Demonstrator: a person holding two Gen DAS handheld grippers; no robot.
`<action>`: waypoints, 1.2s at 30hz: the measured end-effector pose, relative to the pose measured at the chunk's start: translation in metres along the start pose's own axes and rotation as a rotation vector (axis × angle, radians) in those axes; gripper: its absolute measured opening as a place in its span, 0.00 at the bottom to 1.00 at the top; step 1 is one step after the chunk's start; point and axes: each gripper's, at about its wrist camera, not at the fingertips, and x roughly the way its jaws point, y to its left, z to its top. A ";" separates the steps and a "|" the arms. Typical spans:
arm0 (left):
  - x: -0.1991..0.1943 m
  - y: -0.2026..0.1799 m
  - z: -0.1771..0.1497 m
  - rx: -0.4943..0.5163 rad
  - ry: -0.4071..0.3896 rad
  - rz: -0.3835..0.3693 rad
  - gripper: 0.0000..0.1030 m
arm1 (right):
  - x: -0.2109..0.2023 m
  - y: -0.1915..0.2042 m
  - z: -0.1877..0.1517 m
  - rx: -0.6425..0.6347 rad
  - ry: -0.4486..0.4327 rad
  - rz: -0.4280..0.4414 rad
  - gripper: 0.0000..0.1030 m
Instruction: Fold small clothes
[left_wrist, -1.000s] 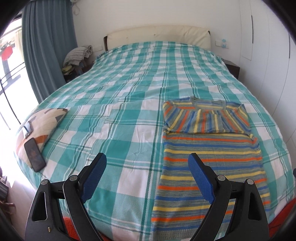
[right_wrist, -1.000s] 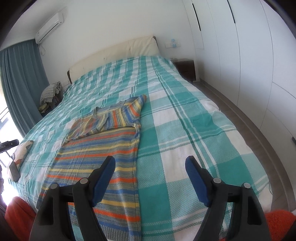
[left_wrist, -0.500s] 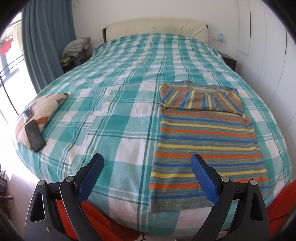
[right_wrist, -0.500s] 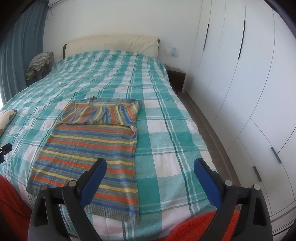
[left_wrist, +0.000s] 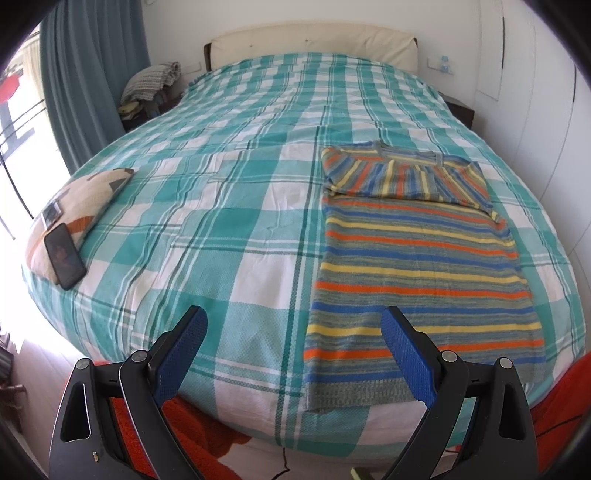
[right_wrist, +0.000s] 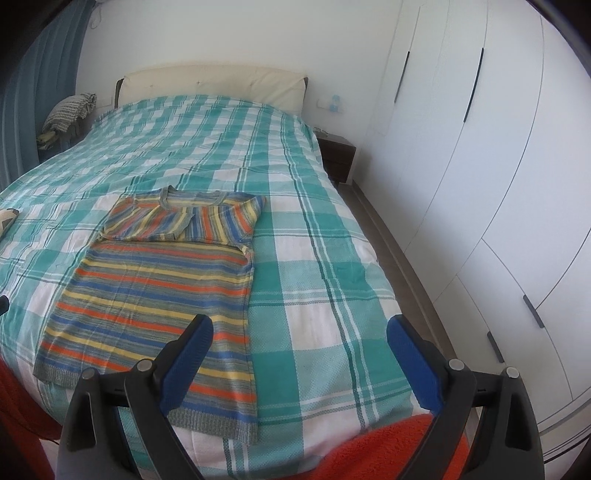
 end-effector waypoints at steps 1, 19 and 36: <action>0.004 -0.001 -0.001 0.007 0.010 -0.001 0.93 | 0.001 0.000 0.001 0.001 0.003 -0.004 0.92; 0.017 -0.031 -0.013 0.198 -0.010 0.110 0.93 | 0.037 0.014 0.001 -0.006 0.099 0.293 0.92; 0.046 -0.017 -0.014 0.117 0.085 0.027 0.96 | 0.063 0.039 -0.003 -0.118 0.107 0.062 0.93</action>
